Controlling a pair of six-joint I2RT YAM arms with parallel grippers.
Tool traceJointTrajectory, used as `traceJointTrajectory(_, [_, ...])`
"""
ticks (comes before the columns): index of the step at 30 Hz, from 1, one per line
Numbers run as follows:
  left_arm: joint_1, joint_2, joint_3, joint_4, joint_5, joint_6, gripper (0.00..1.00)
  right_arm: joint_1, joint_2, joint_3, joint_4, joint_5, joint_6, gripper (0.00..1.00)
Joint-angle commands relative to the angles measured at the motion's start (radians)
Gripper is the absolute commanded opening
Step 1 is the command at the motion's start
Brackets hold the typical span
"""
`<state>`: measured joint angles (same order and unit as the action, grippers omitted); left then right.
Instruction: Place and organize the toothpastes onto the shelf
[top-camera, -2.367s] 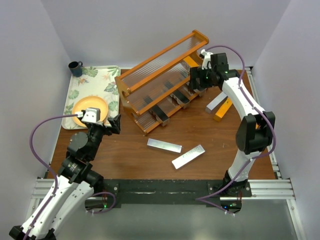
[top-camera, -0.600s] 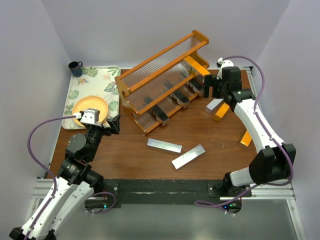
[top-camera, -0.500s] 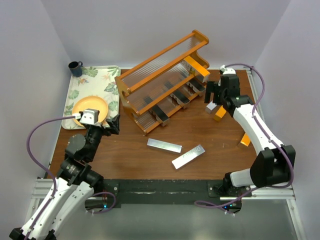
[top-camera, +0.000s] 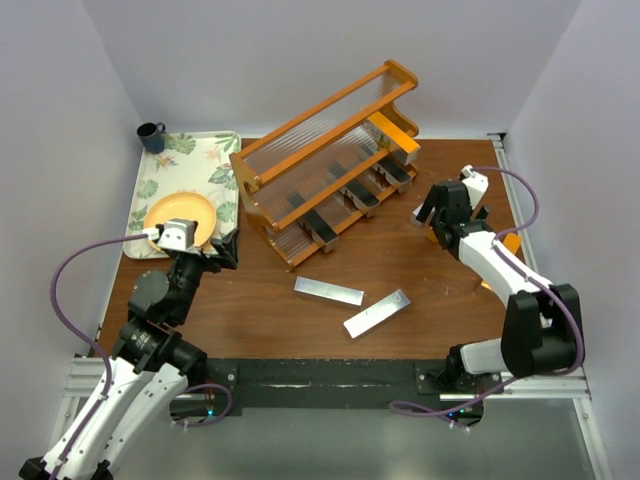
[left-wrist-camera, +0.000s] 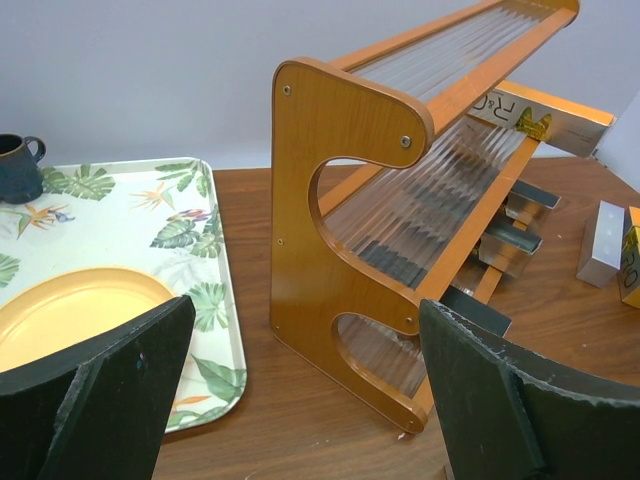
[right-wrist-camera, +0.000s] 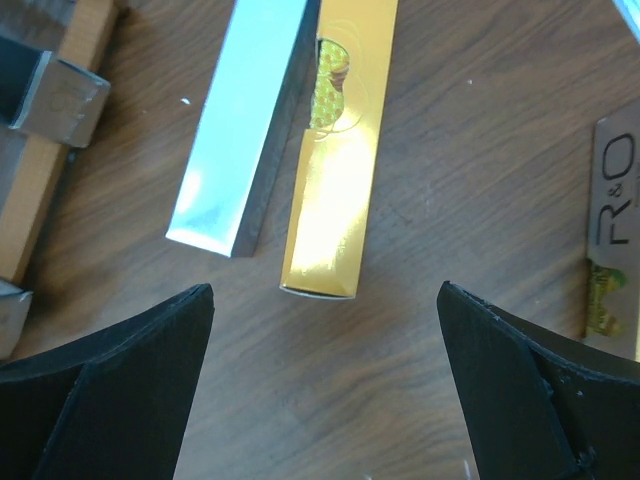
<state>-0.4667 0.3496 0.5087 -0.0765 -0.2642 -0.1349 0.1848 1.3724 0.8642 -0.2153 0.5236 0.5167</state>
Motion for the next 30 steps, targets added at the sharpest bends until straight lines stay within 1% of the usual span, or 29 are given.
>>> traceJointTrajectory(1, [-0.004,-0.009,-0.004,0.032,0.01,0.011,1.0,0.001,0.065,-0.014,0.137,0.062,0.074,0.98])
traceJointTrajectory(6, [-0.007,-0.009,-0.004,0.03,0.01,0.011,1.0,-0.002,0.161,0.032,0.151,0.073,0.085,0.96])
traceJointTrajectory(10, [-0.007,-0.012,-0.004,0.027,0.01,0.012,1.0,-0.024,0.223,0.059,0.154,0.069,0.094,0.93])
traceJointTrajectory(16, [-0.012,-0.014,-0.004,0.027,0.011,0.012,1.0,-0.083,0.258,0.067,0.152,-0.011,0.092,0.9])
traceJointTrajectory(21, [-0.013,-0.017,-0.004,0.029,0.011,0.012,1.0,-0.14,0.292,0.079,0.143,-0.103,0.097,0.89])
traceJointTrajectory(28, [-0.013,-0.009,-0.004,0.027,0.011,0.012,1.0,-0.183,0.33,0.153,0.125,-0.172,0.042,0.89])
traceJointTrajectory(30, [-0.013,-0.009,-0.004,0.027,0.011,0.012,1.0,-0.222,0.343,0.176,0.12,-0.195,0.029,0.89])
